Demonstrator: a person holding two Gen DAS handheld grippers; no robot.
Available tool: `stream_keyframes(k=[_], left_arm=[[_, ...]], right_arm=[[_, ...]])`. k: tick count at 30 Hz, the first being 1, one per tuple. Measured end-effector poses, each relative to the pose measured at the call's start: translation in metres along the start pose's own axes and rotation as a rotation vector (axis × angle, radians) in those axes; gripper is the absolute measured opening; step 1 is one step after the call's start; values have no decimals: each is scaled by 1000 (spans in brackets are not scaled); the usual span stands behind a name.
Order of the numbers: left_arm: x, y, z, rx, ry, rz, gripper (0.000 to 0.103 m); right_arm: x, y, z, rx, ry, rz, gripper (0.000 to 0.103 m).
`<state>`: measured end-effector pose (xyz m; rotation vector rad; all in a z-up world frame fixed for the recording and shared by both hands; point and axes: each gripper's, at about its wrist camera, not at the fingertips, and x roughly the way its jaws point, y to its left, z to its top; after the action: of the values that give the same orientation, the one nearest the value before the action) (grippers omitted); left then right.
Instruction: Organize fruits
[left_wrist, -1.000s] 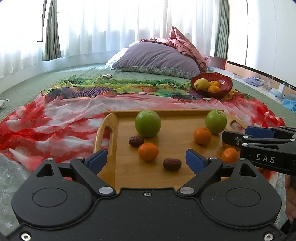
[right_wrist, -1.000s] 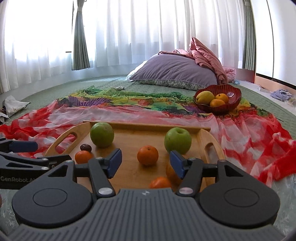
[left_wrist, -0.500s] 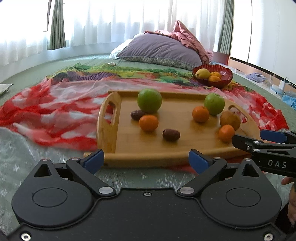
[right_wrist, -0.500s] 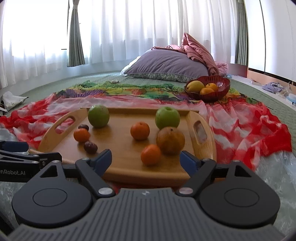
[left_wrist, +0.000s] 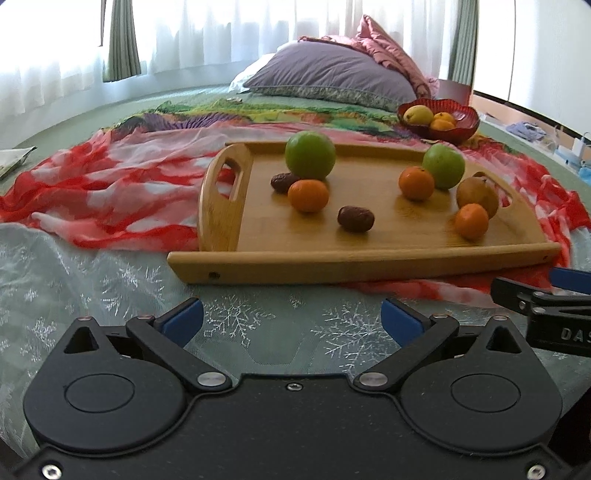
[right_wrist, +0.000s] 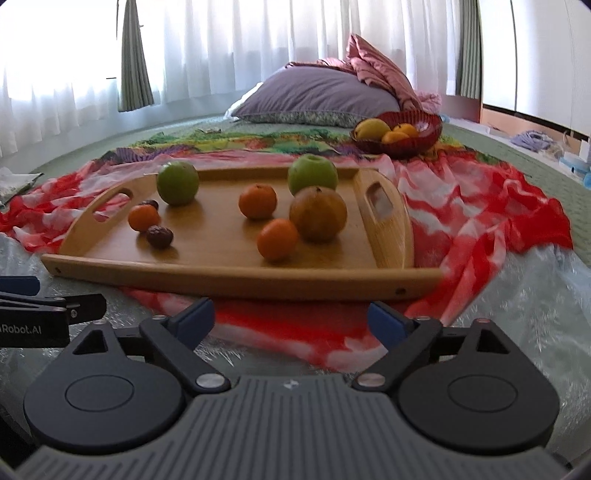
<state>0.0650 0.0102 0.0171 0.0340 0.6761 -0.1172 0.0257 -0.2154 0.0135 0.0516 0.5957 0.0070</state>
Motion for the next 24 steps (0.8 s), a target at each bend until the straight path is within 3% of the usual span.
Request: stream_keyframes(k=[2, 24], left_arm=[[4, 0, -1, -1, 6, 11, 103], [24, -12, -4, 27, 5, 55, 103]], right_arm=[[2, -2, -2, 7, 7, -3, 103], [21, 3, -17, -55, 18, -36, 103]])
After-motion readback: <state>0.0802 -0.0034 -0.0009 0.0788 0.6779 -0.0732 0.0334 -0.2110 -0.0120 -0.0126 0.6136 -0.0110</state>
